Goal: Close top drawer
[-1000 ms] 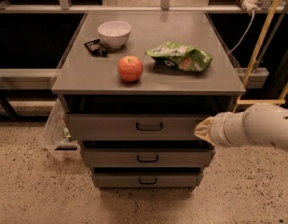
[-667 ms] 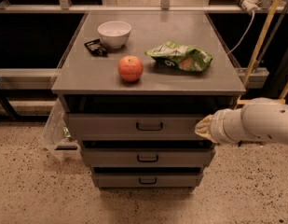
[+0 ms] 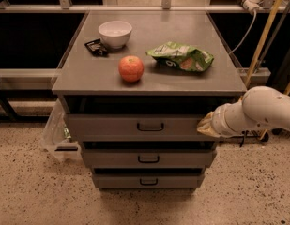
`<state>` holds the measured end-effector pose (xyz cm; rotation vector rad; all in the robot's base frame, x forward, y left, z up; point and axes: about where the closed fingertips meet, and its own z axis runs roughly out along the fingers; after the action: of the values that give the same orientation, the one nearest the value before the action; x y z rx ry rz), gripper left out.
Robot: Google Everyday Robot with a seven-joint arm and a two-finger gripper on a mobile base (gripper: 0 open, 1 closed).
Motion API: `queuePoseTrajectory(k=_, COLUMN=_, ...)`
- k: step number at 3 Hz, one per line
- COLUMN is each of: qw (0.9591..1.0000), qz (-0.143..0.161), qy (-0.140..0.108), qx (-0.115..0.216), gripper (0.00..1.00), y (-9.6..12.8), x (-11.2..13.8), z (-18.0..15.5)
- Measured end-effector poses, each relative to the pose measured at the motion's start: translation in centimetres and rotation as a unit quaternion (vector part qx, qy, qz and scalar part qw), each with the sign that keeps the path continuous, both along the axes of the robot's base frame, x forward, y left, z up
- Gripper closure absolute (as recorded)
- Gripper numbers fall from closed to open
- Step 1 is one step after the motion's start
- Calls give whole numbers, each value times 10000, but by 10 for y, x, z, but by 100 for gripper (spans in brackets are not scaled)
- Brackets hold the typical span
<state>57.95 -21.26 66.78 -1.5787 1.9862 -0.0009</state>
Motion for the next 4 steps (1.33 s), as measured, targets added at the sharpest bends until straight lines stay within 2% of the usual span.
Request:
queuePoseTrajectory(k=2, qw=9998, qz=105, qy=90, qx=152, gripper=11, y=-33, x=1, z=15)
queuePoseTrajectory(k=3, qw=9996, qz=101, qy=131, qx=222, gripper=0, y=-45, x=-9, z=20)
queuePoseTrajectory(k=4, qw=9996, qz=101, qy=132, qx=222, gripper=0, y=-45, x=-17, z=20)
